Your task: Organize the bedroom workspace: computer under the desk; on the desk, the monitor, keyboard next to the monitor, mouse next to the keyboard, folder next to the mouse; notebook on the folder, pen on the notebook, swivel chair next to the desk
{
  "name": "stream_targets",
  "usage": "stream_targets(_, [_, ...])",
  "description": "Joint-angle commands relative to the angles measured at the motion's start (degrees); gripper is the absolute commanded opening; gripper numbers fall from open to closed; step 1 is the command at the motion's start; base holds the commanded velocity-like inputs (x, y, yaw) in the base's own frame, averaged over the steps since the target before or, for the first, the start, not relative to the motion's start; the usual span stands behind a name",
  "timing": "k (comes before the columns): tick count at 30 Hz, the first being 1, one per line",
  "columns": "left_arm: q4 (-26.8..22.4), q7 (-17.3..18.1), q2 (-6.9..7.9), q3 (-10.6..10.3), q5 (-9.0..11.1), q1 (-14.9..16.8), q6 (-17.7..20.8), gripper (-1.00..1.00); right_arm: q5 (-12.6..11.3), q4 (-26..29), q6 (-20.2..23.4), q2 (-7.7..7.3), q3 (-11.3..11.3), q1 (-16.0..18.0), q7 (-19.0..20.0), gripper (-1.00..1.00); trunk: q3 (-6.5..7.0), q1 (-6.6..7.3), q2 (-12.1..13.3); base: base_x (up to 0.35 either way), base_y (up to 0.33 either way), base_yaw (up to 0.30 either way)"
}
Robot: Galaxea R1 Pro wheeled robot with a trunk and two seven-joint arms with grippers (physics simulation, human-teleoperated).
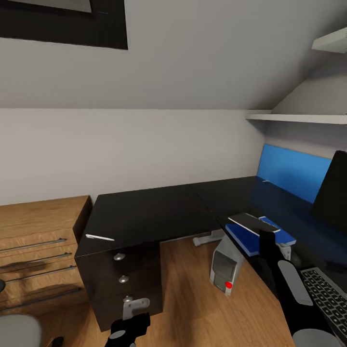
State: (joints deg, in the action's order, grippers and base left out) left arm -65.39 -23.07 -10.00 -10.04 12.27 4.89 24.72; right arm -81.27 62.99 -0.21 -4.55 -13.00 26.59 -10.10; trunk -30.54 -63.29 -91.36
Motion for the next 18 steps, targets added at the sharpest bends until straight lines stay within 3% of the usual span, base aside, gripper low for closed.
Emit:
stream_targets(1, [-0.08,-0.48,0.00,-0.08,0.56,0.03,0.15,1.00,-0.49,0.06,-0.04,-0.01,0.00,0.04,-0.28,-1.00,-0.06,0.00,-0.04,0.000,0.000,-0.107])
stream_targets(18, [-0.09,-0.48,0.00,-0.12,0.56,0.03,0.15,1.00,-0.56,0.19,0.05,0.06,0.08,0.04,-0.04,-1.00,-0.06,0.00,-0.04,0.000,0.000,-0.018])
